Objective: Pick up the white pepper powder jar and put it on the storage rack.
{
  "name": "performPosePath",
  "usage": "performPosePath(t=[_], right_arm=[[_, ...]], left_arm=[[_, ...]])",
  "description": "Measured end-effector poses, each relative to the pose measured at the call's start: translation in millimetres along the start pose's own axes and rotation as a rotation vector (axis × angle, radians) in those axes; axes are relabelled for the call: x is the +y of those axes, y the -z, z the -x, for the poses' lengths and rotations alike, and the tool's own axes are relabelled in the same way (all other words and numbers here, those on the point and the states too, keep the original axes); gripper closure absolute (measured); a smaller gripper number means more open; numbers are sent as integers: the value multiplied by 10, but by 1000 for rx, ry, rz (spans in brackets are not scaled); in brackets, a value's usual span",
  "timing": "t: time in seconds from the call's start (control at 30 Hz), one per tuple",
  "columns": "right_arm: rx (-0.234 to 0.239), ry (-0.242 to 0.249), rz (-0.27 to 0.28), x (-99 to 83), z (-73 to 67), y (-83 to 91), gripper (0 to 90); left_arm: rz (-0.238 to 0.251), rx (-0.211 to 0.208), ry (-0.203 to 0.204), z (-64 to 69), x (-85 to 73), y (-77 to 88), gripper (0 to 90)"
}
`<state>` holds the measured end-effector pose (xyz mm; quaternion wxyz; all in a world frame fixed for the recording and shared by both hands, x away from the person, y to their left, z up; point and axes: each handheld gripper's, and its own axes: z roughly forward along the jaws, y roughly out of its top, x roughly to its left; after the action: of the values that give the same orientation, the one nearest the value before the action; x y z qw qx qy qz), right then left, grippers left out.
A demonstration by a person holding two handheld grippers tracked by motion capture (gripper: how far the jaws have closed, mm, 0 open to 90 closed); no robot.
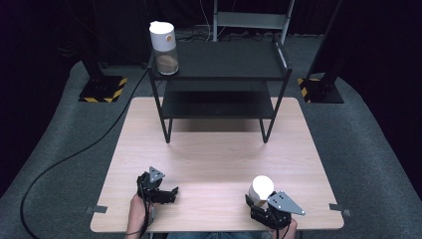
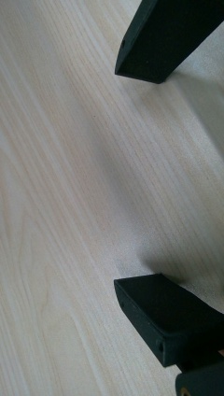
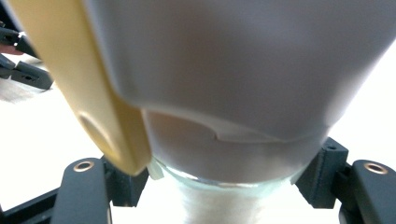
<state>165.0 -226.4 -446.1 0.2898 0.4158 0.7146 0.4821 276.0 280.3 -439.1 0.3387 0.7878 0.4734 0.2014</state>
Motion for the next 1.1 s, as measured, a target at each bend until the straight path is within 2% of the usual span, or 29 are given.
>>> performPosePath(t=[1.1], right_arm=[[-42, 11, 37, 470, 297, -76, 298]], left_arm=[[0, 0, 0, 0, 0, 0, 7]])
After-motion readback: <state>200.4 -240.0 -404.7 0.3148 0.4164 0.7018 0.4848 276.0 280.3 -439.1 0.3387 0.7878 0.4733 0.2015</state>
